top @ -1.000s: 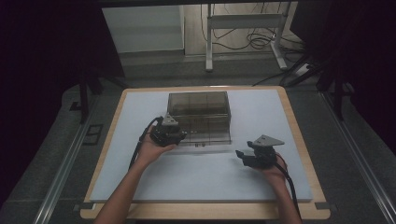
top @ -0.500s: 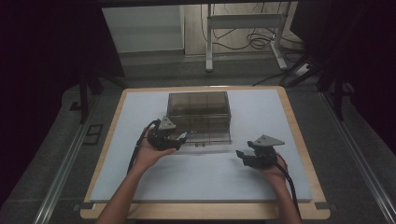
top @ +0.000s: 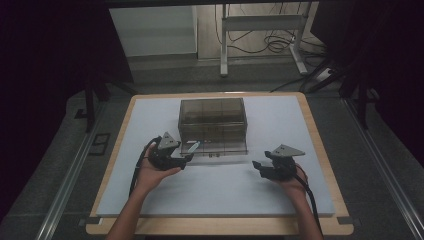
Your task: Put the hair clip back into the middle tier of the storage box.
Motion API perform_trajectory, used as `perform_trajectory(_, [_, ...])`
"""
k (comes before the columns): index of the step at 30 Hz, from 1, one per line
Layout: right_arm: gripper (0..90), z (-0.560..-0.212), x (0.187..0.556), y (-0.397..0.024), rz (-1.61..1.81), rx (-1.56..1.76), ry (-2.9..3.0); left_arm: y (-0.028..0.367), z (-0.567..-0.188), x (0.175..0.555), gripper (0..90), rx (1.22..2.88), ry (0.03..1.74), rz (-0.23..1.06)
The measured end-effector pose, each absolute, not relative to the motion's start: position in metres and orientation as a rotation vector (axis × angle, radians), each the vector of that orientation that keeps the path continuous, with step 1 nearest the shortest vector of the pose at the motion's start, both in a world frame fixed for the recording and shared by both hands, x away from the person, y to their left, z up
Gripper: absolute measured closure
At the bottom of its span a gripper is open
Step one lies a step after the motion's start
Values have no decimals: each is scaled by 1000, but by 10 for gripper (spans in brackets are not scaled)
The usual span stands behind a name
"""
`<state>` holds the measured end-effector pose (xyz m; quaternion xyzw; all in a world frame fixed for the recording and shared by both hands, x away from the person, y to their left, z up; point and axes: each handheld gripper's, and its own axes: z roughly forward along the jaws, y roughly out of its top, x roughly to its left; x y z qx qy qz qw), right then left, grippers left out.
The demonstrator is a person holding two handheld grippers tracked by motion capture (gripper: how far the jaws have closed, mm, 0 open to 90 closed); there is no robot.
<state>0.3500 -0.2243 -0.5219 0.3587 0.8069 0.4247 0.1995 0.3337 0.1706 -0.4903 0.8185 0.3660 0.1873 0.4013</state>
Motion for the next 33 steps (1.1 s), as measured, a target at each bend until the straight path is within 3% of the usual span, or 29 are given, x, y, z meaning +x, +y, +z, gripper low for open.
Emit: perform_trajectory(33, [348, -509, 341, -222, 1227, 979, 2238, 200, -536, 313, 259, 2105, 1043, 458])
